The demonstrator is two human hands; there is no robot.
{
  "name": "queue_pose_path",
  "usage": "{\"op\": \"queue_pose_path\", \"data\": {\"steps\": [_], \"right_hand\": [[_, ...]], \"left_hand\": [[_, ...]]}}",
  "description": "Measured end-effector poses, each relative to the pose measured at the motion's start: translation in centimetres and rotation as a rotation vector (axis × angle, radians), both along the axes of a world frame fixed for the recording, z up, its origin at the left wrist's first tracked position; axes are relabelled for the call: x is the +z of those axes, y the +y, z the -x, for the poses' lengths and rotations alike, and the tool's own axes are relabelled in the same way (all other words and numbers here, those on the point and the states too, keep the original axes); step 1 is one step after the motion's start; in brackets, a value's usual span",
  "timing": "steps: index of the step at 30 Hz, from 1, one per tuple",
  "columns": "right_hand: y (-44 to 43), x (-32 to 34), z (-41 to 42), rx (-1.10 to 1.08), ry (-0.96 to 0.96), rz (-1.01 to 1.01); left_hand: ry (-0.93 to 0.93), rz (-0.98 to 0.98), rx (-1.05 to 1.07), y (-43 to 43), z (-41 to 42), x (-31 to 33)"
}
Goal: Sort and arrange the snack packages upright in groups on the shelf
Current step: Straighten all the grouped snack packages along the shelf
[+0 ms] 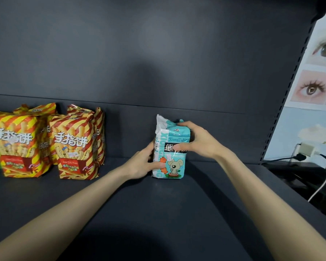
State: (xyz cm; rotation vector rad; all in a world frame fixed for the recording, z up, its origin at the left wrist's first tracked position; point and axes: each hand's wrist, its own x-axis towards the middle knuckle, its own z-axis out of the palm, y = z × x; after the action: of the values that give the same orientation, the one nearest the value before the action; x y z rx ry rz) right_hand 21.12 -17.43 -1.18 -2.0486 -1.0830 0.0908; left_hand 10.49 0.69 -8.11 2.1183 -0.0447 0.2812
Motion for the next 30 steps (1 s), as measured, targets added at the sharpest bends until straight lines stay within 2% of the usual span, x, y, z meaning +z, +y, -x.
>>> {"op": "queue_pose_path", "data": {"steps": [16, 30], "right_hand": [[8.3, -0.8, 5.0, 0.059, 0.028, -0.042], [9.4, 0.1, 8.1, -0.025, -0.009, 0.013]], "left_hand": [[-0.015, -0.01, 0.143, 5.5, 6.4, -0.2], [-0.025, -0.041, 0.201, 6.2, 7.9, -0.9]]}}
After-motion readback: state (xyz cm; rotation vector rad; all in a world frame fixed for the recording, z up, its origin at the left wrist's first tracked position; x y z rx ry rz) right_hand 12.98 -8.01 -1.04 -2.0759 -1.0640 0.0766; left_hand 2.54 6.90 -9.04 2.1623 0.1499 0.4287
